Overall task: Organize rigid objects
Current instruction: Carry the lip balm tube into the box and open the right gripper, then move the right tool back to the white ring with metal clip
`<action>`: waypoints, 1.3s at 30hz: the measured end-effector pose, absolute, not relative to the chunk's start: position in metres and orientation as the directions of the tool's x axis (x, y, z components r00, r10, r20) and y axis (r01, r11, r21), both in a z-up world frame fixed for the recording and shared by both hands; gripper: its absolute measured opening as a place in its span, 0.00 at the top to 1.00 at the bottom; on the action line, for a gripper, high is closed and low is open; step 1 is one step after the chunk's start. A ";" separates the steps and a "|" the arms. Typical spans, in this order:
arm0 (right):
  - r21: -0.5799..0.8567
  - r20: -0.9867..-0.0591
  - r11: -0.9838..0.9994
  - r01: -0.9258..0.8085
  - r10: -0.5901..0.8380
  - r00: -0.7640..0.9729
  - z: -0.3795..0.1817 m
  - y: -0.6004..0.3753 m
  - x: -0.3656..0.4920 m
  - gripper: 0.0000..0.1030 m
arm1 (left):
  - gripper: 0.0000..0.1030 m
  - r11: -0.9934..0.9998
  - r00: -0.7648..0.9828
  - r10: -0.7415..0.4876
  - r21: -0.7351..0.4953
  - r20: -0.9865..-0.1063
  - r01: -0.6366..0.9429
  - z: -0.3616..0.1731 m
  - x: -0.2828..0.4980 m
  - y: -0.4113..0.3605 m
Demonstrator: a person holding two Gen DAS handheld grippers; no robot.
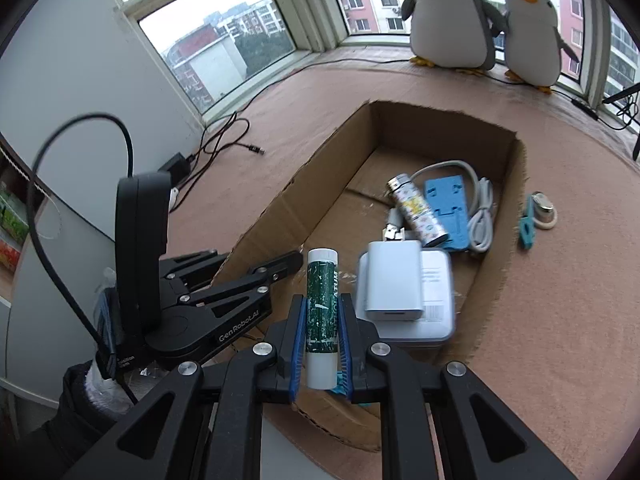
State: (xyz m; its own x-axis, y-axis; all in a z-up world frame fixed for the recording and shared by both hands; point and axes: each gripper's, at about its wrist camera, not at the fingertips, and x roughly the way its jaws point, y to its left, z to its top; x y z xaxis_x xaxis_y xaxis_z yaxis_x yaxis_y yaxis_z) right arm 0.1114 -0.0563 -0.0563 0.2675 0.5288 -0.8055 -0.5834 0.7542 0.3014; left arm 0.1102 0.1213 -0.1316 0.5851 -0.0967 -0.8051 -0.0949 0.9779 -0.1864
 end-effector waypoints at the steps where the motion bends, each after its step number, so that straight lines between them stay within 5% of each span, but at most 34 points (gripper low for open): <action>1: 0.300 -0.809 0.753 -0.586 0.526 0.261 -0.059 -0.054 0.111 0.87 | 0.86 0.978 0.586 -0.096 -0.185 -0.805 -0.094 -0.131 0.110 0.121; 12: 0.292 -0.825 0.748 -0.596 0.512 0.238 -0.071 -0.044 0.107 0.86 | 0.86 0.978 0.586 -0.097 -0.186 -0.804 -0.094 -0.132 0.110 0.122; 16: 0.321 -0.820 0.753 -0.575 0.525 0.230 -0.071 -0.048 0.111 0.70 | 0.86 0.978 0.586 -0.097 -0.187 -0.804 -0.094 -0.132 0.110 0.122; 39: 0.377 -0.750 0.868 -0.324 0.491 0.443 -0.047 -0.171 0.158 0.70 | 0.86 0.980 0.585 -0.089 -0.175 -0.806 -0.093 -0.132 0.111 0.120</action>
State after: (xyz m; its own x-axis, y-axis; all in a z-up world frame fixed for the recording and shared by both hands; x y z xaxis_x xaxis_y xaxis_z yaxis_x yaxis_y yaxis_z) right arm 0.1578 -0.1715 -0.0469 0.4429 0.4908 -0.7503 -0.3235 0.8679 0.3768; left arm 0.1105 0.1202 -0.1319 0.5854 -0.0886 -0.8059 -0.0932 0.9801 -0.1755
